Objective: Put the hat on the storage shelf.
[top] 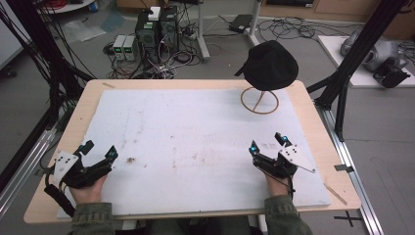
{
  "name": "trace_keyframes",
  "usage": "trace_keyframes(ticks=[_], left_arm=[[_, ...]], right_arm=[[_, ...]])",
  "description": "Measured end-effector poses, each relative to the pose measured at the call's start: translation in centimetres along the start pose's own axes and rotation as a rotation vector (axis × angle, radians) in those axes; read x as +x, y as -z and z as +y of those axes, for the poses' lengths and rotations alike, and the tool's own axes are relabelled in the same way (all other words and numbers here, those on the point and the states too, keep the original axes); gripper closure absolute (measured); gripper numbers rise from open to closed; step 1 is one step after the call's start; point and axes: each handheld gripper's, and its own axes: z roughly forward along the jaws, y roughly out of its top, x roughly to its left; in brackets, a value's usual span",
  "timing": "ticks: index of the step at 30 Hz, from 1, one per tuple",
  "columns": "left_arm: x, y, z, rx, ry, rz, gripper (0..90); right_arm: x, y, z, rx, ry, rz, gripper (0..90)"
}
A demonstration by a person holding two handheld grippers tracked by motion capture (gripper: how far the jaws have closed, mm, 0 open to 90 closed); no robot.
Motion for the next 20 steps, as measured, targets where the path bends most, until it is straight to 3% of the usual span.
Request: trace_keyframes(ticks=[12, 16, 20], left_arm=[[0.1, -0.3, -0.1, -0.025, 0.020, 0.005, 15.8], [0.3, -0.4, 0.0, -0.002, 0.026, 0.000, 15.8], [0.3, -0.6, 0.6, 0.063, -0.003, -0.009, 15.6]], right_arm=[[-1.0, 0.6, -0.2, 0.002, -0.011, -0.018, 10.2], [-1.5, 1.0, -0.2, 0.011, -0.013, -0.031, 10.3], [-2.6, 1.2, 0.1, 0.085, 0.012, -0.054, 10.3]])
